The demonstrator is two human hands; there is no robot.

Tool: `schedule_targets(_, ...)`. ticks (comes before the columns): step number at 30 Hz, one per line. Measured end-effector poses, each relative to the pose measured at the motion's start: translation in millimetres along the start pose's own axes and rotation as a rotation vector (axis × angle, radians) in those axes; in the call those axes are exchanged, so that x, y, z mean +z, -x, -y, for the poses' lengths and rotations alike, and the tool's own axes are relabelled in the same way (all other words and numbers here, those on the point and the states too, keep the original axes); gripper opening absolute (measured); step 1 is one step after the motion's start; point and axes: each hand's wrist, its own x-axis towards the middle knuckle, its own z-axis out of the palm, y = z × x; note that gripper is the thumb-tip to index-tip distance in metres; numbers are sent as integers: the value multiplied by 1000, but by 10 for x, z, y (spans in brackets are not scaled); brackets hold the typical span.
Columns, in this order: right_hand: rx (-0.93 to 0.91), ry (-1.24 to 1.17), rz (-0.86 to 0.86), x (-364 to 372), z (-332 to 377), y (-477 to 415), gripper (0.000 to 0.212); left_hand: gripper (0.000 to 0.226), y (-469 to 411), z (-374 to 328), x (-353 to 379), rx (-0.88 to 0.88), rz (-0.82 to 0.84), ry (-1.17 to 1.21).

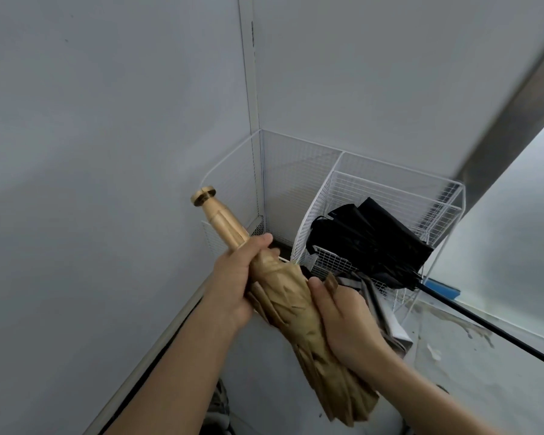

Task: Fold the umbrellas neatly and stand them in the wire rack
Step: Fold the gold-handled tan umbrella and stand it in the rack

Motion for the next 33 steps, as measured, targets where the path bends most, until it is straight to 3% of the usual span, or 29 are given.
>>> schedule_targets(3,-99,213,-42,22,-119,16,57,27,-59,148,48,-70,-180,23)
schedule_targets(5,-119,110,-21,19,-155,14,58,22,-92,142,45,-17,-259,56)
schedule_targets(8,-190,27,-67,-48,-172,-6,46,18,-91,35,30,107,-240,112)
schedule_targets(12,-427,388,-254,-82,-154,26,35,24,-83,-13,43,221,-259,127)
schedule_targets(15,-409,302,-114,-88,-103,88,34,21,-66,-37,47,310,-259,114)
schedule_targets(17,-376,173,13,-108,-96,103,20,16,-59,-51,35,383,-282,54)
schedule_targets(24,-545,243,-5,-80,-59,196,17,24,-67,-80,-42,699,-361,-224)
schedule_targets(27,-511,190,-60,-187,-26,161,12,20,-51,-118,-68,656,-272,-183)
schedule_targets(29,-453,103,-61,-253,-4,131,6,15,-25,-119,-44,582,-92,-148)
schedule_targets(33,-155,-262,101,-304,31,115,10,22,26,-57,-4,443,227,-128)
